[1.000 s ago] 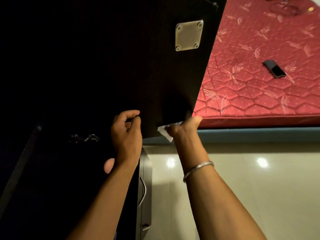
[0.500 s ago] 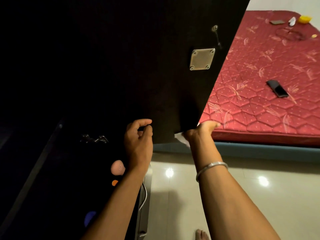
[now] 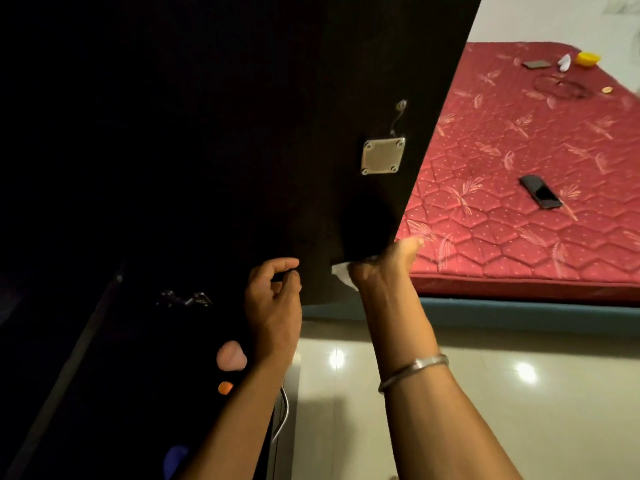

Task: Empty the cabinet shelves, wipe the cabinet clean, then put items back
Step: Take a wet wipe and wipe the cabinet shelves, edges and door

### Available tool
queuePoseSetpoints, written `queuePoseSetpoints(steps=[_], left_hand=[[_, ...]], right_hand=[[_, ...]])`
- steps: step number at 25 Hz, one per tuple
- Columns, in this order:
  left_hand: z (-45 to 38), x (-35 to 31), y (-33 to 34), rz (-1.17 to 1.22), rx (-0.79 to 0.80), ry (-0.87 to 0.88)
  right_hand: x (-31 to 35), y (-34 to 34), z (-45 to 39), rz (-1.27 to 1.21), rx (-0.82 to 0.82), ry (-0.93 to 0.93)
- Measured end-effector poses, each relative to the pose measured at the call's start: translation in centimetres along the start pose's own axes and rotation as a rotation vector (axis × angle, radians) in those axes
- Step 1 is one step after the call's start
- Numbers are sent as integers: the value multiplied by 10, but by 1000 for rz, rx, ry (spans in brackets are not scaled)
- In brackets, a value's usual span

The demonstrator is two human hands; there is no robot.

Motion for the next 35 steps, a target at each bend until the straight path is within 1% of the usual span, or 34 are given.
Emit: queuePoseSetpoints(steps=[2,4,5,6,8,9,11,12,14,16,18,21,23,25,26,28,29,30,32,34,35], left_hand=[[5,-20,0,16,28,38],[6,-40,-4,23,49,101],[5,-46,-6,18,44,118],[4,-50,-10,8,30,128],[3,-56,-17,-10,4,160],[4,-57,-22,-25,-8,175],[9,-63,-31,-47,-24,181],[11,-67,-34,-52,-27,176],[13,-75,-39,-50,-20,190],[13,-81,-38,-37,-4,193],[11,-83,-35,-9,-12,167],[5,-74,-30,-11,-43,150],[6,-65,-30,-25,-63,154],[9,-57,-33,-50,-82,130],[11,-55,-36,-52,-83,115],[12,-55,-42,-44,-75,98],[10,-56,-44,-47,-73,97],[8,-58,-46,-56,-75,101],[7,-64,-48,-65,-85,117],[10,-70,-49,-55,-97,148],[12,-75,-49,-49,-104,158]], right_hand=[[27,24,0,69,-131,66],[42,44,6,230,-103,-114],[47,46,17,246,-71,-225],[44,52,24,264,-61,-265],[41,56,35,222,-89,-317],[56,65,41,244,-97,-367],[93,87,45,275,-73,-533],[109,92,43,312,-85,-676],[140,103,39,450,-87,-949],[144,103,32,669,-52,-1137],[123,96,28,919,28,-1256],[60,82,28,1225,246,-1380],[15,66,27,1367,370,-1388],[-23,36,23,1476,440,-1337],[-39,18,21,1527,448,-1295],[-55,-15,16,1569,393,-1166],[-54,-21,14,1517,336,-1091],[-47,-20,13,1409,270,-1023],[-28,-2,14,1131,141,-896],[-12,23,24,966,88,-801],[-11,33,34,933,109,-781]])
Point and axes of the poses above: each hand's wrist, its own z-axis away from the middle knuckle, its own y-axis out of the palm, x = y × z, the point moved 3 cm from there along -z, towards the middle knuckle, and after that the axes turned 14 degrees about -y, right-handed, at the moved point
